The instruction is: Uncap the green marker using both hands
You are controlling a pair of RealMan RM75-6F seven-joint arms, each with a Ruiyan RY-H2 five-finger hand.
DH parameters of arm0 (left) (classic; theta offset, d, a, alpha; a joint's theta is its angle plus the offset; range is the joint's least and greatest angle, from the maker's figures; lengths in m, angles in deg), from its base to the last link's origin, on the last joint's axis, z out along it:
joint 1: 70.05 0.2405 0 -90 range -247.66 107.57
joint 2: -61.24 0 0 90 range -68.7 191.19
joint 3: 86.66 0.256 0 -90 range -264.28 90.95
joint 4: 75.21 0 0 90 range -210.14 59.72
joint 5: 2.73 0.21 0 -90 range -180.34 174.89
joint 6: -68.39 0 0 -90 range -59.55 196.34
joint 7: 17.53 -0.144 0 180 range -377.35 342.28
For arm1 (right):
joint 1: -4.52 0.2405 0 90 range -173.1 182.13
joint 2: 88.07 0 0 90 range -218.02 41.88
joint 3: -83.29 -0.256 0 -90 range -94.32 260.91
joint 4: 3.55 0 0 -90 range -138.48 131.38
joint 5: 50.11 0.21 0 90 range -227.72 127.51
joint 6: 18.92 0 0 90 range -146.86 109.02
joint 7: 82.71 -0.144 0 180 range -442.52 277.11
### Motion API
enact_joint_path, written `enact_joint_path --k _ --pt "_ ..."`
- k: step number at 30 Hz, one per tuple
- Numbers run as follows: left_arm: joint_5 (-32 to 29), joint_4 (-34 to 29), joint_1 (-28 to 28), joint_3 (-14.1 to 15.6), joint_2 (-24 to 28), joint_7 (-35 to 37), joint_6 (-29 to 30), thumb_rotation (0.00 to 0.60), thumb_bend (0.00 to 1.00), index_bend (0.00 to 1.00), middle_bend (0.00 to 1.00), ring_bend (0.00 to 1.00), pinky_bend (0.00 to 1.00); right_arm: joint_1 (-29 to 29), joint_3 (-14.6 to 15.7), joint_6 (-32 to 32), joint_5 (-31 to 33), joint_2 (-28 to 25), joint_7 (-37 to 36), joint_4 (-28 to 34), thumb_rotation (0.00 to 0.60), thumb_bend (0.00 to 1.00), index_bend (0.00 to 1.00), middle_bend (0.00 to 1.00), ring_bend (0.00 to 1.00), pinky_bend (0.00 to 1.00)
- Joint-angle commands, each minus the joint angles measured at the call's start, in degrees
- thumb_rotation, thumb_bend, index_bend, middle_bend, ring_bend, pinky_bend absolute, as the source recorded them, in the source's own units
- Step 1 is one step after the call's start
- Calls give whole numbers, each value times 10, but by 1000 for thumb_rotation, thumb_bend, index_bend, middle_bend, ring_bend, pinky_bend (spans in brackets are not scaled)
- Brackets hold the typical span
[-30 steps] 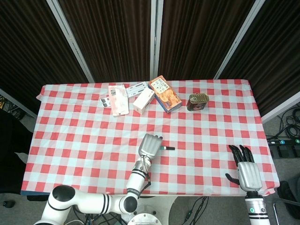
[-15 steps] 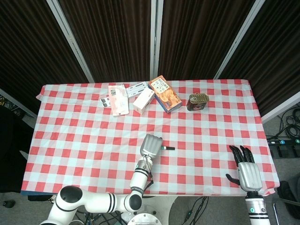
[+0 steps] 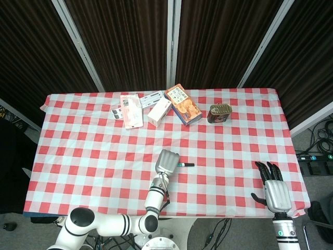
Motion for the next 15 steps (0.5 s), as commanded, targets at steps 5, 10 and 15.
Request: enact_joint_path --k 5,10,15 --pt "3 1 1 3 -1 2 0 600 336 488 537 927 906 0 0 0 1 0 1 1 600 0 76 115 0 0" --pt "3 -1 5 5 3 6 -3 600 373 508 556 928 906 0 0 0 0 0 0 1 600 0 77 115 0 0" --pt "23 -36 19 7 20 35 2 600 414 532 580 933 909 1 -1 -2 -1 -2 3 5 600 0 76 116 0 0"
